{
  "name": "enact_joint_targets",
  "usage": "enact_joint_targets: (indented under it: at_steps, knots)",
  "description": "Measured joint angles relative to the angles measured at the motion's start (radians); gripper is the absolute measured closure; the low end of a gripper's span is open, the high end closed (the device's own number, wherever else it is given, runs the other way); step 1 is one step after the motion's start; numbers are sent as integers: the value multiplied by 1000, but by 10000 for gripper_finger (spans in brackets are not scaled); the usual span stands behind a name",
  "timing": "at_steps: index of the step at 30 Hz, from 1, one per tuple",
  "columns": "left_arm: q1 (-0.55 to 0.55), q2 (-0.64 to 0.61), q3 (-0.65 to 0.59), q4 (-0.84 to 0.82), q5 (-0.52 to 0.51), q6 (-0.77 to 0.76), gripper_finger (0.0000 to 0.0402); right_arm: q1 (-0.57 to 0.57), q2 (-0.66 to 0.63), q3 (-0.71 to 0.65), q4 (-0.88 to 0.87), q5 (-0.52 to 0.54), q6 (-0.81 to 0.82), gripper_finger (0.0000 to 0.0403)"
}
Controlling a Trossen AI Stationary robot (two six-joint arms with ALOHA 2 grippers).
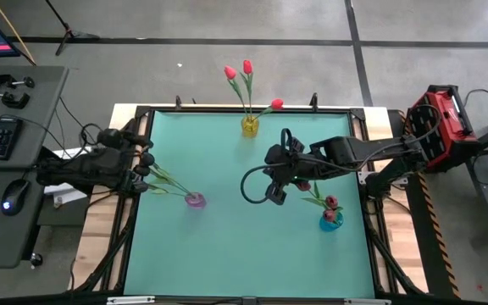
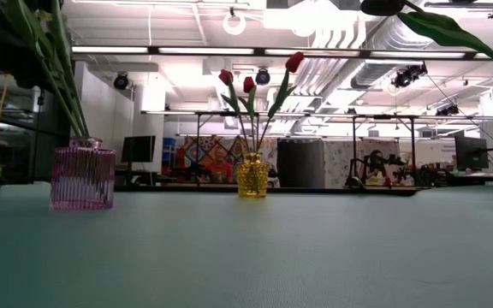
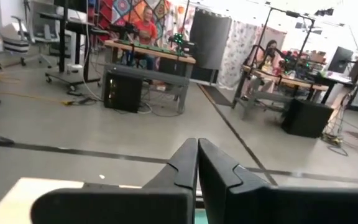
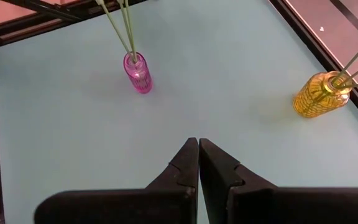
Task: Sort flowers into vase by color
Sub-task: Return to Home Position
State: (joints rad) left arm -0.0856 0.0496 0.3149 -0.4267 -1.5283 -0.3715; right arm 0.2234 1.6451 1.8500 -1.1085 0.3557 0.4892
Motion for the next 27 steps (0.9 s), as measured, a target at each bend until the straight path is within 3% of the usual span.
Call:
enact_joint_targets:
  at_steps: [6, 14, 17, 23, 27]
  knots:
    - [0, 44, 0, -148, 100, -244, 402, 0, 0, 0, 18, 0, 0, 403]
    - [2, 94, -142, -140, 336, -473, 401, 0, 0, 0, 34, -14, -16, 403]
    - [6, 136, -139, -70, 410, -398, 402, 0, -1, 0, 39, -37, -16, 403]
    - [6, 160, -140, -134, 470, -343, 402, 0, -1, 0, 71, -39, -19, 403]
    - [7, 166, -140, -128, 563, -189, 402, 0, -1, 0, 87, -46, -24, 403]
